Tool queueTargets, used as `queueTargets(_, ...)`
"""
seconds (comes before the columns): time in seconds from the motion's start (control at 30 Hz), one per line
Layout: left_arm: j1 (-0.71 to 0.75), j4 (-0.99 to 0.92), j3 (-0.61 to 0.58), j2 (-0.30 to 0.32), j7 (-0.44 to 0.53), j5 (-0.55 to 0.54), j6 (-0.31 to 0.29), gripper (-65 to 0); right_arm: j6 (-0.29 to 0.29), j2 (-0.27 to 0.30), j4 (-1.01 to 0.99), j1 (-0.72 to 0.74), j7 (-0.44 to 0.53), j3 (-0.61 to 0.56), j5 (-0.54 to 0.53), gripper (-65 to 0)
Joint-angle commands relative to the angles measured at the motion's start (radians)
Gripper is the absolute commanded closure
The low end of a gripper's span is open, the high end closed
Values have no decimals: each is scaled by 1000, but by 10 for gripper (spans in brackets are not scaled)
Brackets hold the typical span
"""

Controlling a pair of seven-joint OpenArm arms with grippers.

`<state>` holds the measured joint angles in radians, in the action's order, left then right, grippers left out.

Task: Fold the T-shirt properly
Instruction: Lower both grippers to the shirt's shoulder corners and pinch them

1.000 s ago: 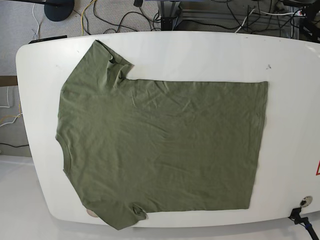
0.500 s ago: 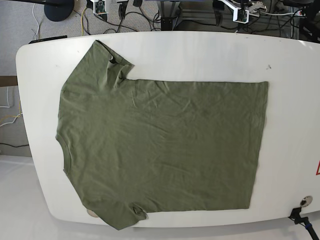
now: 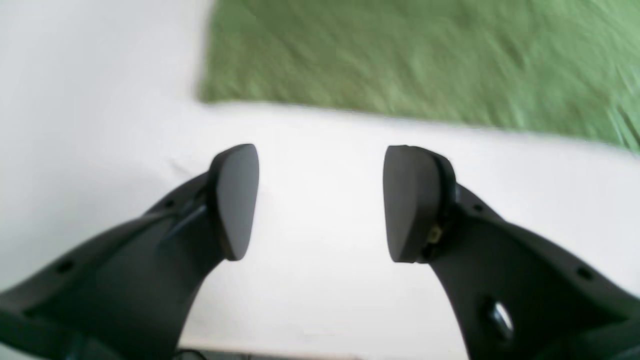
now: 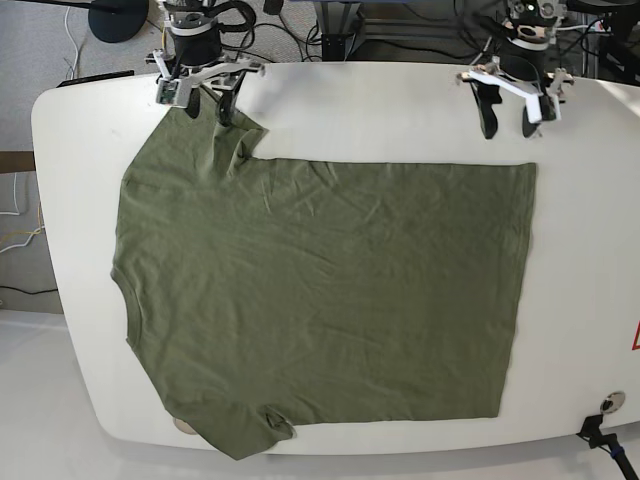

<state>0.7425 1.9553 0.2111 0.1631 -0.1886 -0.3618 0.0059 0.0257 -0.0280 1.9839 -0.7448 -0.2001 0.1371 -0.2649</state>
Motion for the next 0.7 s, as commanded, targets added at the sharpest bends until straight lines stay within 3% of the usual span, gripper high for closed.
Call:
queueTargets(0.0, -2, 17, 21, 3, -10, -44, -10, -369, 1, 30, 21, 0, -23, 49, -116, -313)
queueTargets(0.2, -42, 13, 69, 86, -70, -187, -10, -369, 1, 127, 15, 0, -126, 172, -532, -313)
queueTargets(0.33, -70, 11, 72, 91, -71, -191, -10, -369, 1, 158, -13, -2, -212, 244, -701, -312)
queueTargets(0.57, -99, 11, 72, 91, -136, -191, -10, -366, 3, 156, -100, -9, -261, 278, -739, -312)
queueTargets(0.67, -99, 11, 72, 91, -136, -191, -10, -366, 46, 152, -145, -9, -261, 278, -739, -311)
